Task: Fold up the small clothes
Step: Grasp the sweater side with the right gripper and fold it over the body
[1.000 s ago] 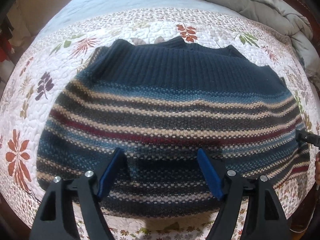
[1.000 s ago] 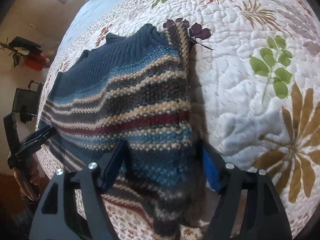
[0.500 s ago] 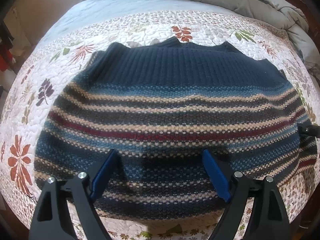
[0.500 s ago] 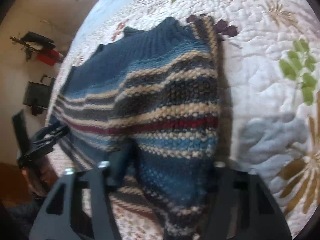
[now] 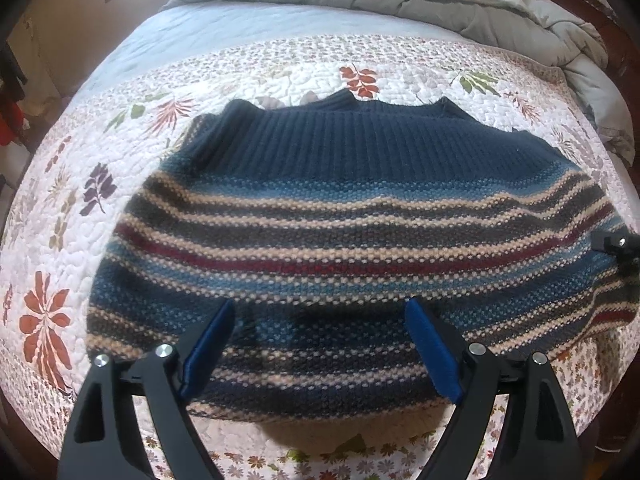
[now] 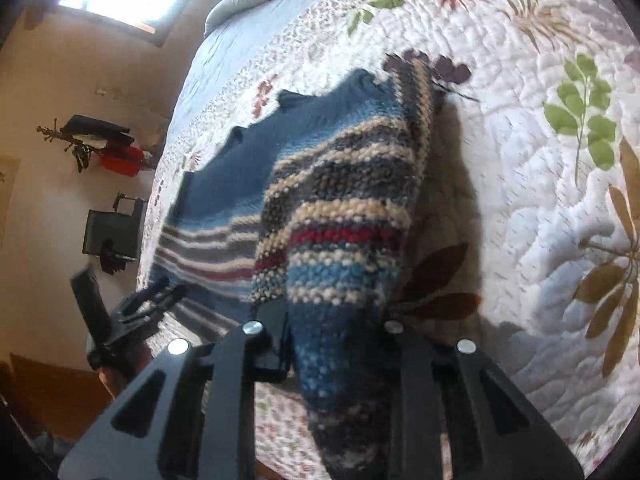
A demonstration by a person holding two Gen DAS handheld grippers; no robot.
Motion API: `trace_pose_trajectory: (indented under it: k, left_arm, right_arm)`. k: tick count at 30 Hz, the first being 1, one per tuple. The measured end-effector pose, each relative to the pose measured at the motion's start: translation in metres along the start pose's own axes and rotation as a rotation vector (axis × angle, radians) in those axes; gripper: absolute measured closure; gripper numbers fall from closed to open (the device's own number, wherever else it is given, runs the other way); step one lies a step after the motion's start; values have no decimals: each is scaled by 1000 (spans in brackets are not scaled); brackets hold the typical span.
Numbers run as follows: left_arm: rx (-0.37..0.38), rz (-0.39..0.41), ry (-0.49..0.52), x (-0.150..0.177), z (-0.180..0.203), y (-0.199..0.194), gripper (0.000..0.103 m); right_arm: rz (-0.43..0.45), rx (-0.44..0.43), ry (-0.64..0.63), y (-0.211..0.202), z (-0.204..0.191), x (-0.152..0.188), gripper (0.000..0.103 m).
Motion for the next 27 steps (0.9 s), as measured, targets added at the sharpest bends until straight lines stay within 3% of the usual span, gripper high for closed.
trace_pose_trajectory:
  k: [6, 12, 19, 27]
  left_arm:
    - [5, 6, -51, 11, -28, -9, 15]
    - [-13, 23, -101, 32, -67, -25, 15]
    - [-14, 37, -155, 57, -104, -42, 15]
    - [-5, 50, -198, 77, -127, -53, 15]
  right_arm:
    - [-18, 38, -29, -9, -65, -2, 82]
    - [-21, 94, -181, 11, -157, -2, 82]
    - [-76, 229, -326, 82, -248, 5, 83]
    - [-148, 362, -453, 162, -299, 37, 83]
Point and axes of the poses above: each gripper's, at about its wrist camera, not at the fingertips, and y roughly the way its jaws point, z to its right, x to its underside, the point moved 3 cm from there along y, roughly the way its jaws point, and after that the axes turned 10 degrees about y, right-handed, at the moved point
